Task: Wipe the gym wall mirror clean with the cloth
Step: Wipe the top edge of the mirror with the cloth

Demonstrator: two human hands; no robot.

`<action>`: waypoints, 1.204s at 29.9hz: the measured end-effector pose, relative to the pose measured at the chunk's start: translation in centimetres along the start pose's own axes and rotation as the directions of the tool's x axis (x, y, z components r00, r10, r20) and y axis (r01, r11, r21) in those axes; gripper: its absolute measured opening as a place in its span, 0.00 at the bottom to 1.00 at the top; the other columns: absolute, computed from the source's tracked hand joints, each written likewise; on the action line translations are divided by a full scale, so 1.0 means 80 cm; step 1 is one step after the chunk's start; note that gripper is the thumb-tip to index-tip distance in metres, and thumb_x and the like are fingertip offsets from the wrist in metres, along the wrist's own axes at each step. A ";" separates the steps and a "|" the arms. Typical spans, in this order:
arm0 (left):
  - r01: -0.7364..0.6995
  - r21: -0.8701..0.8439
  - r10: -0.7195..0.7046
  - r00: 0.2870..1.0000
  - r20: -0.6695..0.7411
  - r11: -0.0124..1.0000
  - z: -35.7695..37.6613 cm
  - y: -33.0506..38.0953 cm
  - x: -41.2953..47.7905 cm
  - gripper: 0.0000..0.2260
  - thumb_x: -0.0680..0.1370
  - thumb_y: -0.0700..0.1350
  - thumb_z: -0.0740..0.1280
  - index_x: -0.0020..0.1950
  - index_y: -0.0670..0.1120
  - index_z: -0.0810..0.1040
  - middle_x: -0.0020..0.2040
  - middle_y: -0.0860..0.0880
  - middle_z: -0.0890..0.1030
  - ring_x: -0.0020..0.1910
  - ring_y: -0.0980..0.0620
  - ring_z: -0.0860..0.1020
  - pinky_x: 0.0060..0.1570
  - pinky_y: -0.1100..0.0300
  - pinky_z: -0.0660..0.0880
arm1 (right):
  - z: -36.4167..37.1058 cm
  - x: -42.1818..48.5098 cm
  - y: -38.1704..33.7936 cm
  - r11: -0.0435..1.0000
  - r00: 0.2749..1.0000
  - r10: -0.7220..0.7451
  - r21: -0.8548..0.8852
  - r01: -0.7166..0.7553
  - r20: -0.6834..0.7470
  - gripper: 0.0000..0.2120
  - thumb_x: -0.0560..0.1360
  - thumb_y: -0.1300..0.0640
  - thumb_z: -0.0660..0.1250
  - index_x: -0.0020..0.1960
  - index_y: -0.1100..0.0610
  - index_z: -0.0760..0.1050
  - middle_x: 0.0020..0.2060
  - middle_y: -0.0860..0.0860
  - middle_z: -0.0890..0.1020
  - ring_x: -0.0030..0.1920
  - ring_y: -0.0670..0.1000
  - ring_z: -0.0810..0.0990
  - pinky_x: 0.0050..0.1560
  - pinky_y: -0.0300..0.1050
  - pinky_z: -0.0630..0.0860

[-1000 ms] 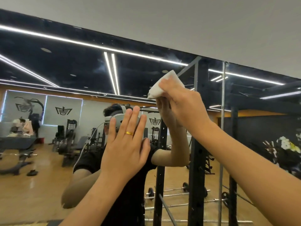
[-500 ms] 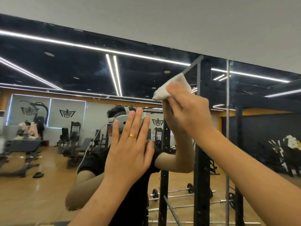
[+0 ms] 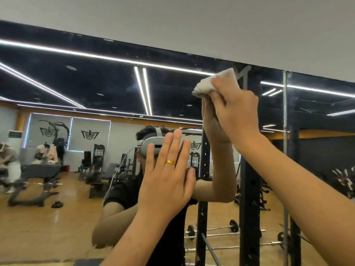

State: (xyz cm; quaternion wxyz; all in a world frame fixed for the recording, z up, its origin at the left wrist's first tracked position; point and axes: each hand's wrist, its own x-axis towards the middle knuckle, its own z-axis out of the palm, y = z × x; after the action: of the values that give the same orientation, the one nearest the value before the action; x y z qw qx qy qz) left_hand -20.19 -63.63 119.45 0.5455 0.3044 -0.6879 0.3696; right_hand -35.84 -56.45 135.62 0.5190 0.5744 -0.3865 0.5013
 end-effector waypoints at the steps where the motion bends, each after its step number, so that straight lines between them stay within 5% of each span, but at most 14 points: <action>1: -0.004 0.005 0.004 1.000 -0.004 1.000 0.000 0.000 0.000 0.29 0.84 0.55 0.54 0.83 0.45 0.59 0.84 0.43 0.53 0.84 0.45 0.50 0.79 0.36 0.55 | -0.002 -0.020 -0.003 0.999 0.999 -0.043 -0.005 0.043 0.011 0.13 0.85 0.57 0.64 0.66 0.60 0.78 0.46 0.56 0.84 0.40 0.45 0.80 0.41 0.22 0.69; 5: -0.003 0.019 0.003 1.000 -0.004 1.000 0.001 0.002 -0.001 0.29 0.84 0.55 0.54 0.83 0.44 0.58 0.84 0.42 0.52 0.84 0.44 0.50 0.79 0.36 0.54 | -0.008 -0.046 -0.017 0.984 0.984 -0.173 0.044 0.174 -0.035 0.15 0.83 0.57 0.63 0.65 0.63 0.79 0.50 0.59 0.86 0.46 0.55 0.86 0.50 0.38 0.76; 8: 0.004 0.027 -0.004 1.000 0.002 1.000 0.001 0.004 0.001 0.29 0.84 0.55 0.54 0.83 0.44 0.58 0.84 0.42 0.52 0.84 0.44 0.50 0.79 0.36 0.53 | 0.000 -0.013 -0.036 0.953 0.958 -0.286 0.095 0.288 -0.031 0.11 0.80 0.60 0.66 0.60 0.62 0.82 0.51 0.58 0.86 0.49 0.55 0.86 0.52 0.39 0.75; 14: 0.021 0.017 -0.021 1.000 0.016 1.000 -0.001 0.004 0.001 0.28 0.84 0.55 0.53 0.83 0.45 0.59 0.84 0.43 0.53 0.84 0.45 0.49 0.80 0.37 0.52 | 0.053 0.048 -0.109 0.914 0.895 -0.402 0.141 0.380 0.192 0.15 0.76 0.65 0.74 0.62 0.60 0.82 0.59 0.56 0.85 0.60 0.58 0.84 0.64 0.54 0.78; 18: 0.003 0.017 -0.003 0.999 0.038 1.000 0.001 0.000 -0.001 0.24 0.83 0.54 0.59 0.76 0.45 0.73 0.77 0.42 0.70 0.81 0.41 0.57 0.80 0.38 0.49 | 0.070 0.062 -0.184 0.823 0.724 -0.540 0.091 0.560 0.428 0.19 0.84 0.54 0.63 0.74 0.50 0.72 0.72 0.45 0.75 0.73 0.45 0.71 0.76 0.41 0.61; 20: -0.010 0.028 0.009 0.998 0.062 1.000 0.001 -0.003 -0.002 0.22 0.82 0.55 0.59 0.72 0.45 0.76 0.71 0.42 0.77 0.78 0.42 0.61 0.80 0.37 0.48 | 0.080 0.053 -0.199 0.758 0.641 -0.610 0.107 0.644 0.466 0.19 0.84 0.53 0.63 0.74 0.49 0.72 0.72 0.45 0.74 0.73 0.44 0.70 0.74 0.39 0.63; 22: -0.006 0.017 0.005 0.999 0.051 1.000 -0.001 -0.003 -0.001 0.23 0.82 0.55 0.59 0.73 0.45 0.76 0.72 0.42 0.76 0.78 0.42 0.62 0.80 0.38 0.50 | 0.074 0.038 -0.179 0.763 0.678 -0.642 0.216 0.609 0.358 0.19 0.80 0.59 0.70 0.70 0.54 0.77 0.69 0.50 0.79 0.70 0.50 0.76 0.70 0.44 0.70; 25: 0.009 -0.007 -0.009 1.000 0.008 1.000 -0.006 0.001 0.002 0.27 0.83 0.55 0.56 0.80 0.45 0.66 0.81 0.42 0.63 0.83 0.43 0.55 0.80 0.38 0.52 | 0.047 0.027 -0.111 0.857 0.839 -0.513 0.157 0.491 0.181 0.18 0.74 0.64 0.76 0.63 0.59 0.81 0.63 0.56 0.83 0.63 0.58 0.83 0.62 0.56 0.80; 30: 0.012 0.007 -0.012 1.000 -0.002 1.000 -0.002 0.000 0.001 0.29 0.84 0.55 0.55 0.83 0.45 0.60 0.84 0.43 0.53 0.84 0.45 0.51 0.79 0.37 0.56 | -0.022 0.009 0.006 0.941 0.930 -0.320 -0.058 0.334 0.179 0.16 0.80 0.58 0.66 0.67 0.59 0.79 0.63 0.58 0.83 0.61 0.62 0.83 0.63 0.59 0.79; 36: 0.005 0.009 -0.005 1.000 -0.006 1.000 0.003 0.000 -0.001 0.30 0.83 0.55 0.56 0.83 0.44 0.59 0.84 0.42 0.54 0.83 0.44 0.53 0.77 0.35 0.58 | -0.034 0.054 0.052 0.992 0.995 -0.097 -0.074 0.100 0.036 0.15 0.85 0.51 0.60 0.64 0.55 0.81 0.52 0.55 0.86 0.50 0.46 0.81 0.52 0.21 0.68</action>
State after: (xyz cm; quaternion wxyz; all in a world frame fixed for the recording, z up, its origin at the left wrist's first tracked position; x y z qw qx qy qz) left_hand -20.31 -63.79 119.35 0.5471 0.3073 -0.6838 0.3724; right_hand -39.49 -54.11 140.63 0.5581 0.5807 -0.3848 0.4508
